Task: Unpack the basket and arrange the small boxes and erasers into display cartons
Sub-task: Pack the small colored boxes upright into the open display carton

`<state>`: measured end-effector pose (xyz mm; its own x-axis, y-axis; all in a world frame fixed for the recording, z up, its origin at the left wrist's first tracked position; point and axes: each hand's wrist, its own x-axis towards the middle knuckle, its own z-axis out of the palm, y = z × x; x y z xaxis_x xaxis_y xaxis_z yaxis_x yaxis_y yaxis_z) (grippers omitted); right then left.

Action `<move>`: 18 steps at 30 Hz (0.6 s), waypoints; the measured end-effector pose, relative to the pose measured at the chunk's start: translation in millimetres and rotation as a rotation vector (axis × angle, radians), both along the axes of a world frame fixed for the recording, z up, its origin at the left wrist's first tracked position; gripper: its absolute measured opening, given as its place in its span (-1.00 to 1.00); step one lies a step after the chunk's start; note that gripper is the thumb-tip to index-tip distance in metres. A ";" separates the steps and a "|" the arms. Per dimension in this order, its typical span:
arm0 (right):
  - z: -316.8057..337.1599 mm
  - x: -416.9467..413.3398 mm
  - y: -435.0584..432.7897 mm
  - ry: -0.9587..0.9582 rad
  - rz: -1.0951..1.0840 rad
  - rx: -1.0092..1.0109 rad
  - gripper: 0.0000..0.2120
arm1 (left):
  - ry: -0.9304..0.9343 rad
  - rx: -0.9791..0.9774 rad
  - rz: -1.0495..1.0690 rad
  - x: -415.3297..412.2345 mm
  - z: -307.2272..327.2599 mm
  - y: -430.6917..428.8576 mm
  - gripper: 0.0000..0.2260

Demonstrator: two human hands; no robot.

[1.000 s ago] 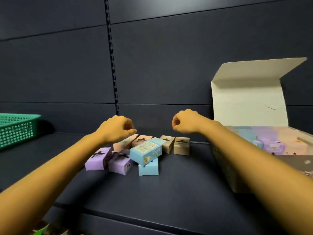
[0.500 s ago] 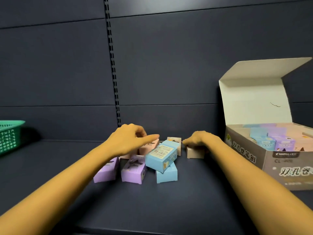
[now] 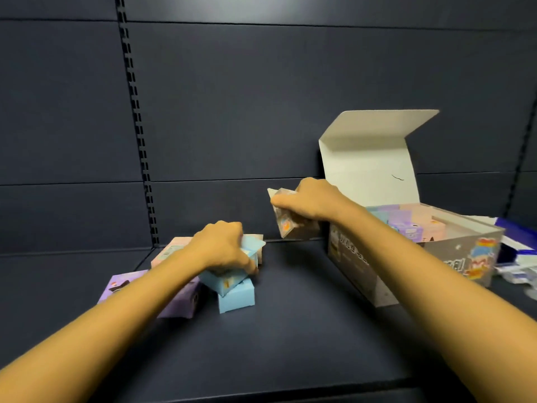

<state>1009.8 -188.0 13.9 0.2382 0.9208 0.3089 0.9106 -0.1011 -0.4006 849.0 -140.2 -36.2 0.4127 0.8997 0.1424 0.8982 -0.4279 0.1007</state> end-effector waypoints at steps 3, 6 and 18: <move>6.0 10.9 -17.8 0.062 0.046 0.037 -0.53 | -0.127 0.018 -0.047 0.2 16.1 -4.4 -0.40; 16.9 30.2 -32.7 0.160 0.084 0.107 -0.53 | -0.300 0.035 -0.078 2.6 36.3 -14.0 -0.31; 33.6 131.1 -66.1 0.384 0.271 0.120 -0.80 | -0.980 -0.260 -0.377 79.3 66.4 -53.4 -0.62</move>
<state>1140.9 -254.1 47.4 0.1123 0.9287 0.3535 0.6817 0.1868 -0.7073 928.3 -193.5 30.2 0.4795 0.7891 0.3839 0.1921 -0.5213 0.8315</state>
